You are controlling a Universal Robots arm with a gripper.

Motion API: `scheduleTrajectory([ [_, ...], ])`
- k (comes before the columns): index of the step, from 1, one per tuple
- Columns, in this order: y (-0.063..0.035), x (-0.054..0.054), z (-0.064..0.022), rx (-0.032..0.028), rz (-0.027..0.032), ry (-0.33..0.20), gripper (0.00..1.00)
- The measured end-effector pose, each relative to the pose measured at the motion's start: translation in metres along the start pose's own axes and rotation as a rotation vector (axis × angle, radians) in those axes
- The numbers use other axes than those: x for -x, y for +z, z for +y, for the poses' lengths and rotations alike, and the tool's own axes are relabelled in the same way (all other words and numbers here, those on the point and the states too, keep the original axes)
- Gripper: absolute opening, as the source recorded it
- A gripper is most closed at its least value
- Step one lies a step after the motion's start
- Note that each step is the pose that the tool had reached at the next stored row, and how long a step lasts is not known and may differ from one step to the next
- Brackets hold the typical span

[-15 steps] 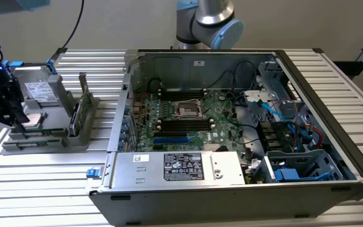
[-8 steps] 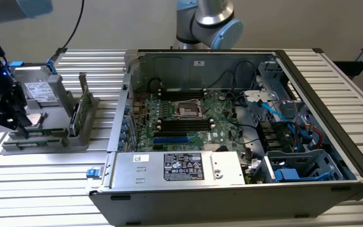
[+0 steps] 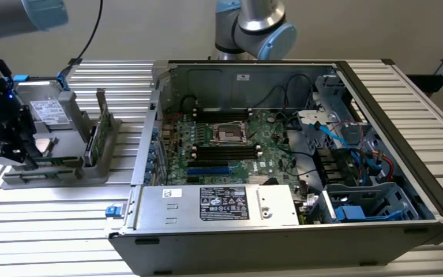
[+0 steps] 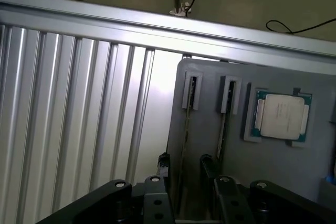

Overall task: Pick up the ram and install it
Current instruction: 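Pick up the ram and move it above insertion slot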

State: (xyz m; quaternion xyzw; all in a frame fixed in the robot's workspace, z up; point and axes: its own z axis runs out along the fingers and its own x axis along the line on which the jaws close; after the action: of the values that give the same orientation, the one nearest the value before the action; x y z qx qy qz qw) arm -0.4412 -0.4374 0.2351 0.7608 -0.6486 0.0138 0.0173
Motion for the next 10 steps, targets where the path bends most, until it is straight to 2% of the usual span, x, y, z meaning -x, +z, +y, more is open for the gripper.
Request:
scheduleTrajectory([
  [10,0.0183,0.0,-0.003,-0.0001,-0.0001,0.0,0.36],
])
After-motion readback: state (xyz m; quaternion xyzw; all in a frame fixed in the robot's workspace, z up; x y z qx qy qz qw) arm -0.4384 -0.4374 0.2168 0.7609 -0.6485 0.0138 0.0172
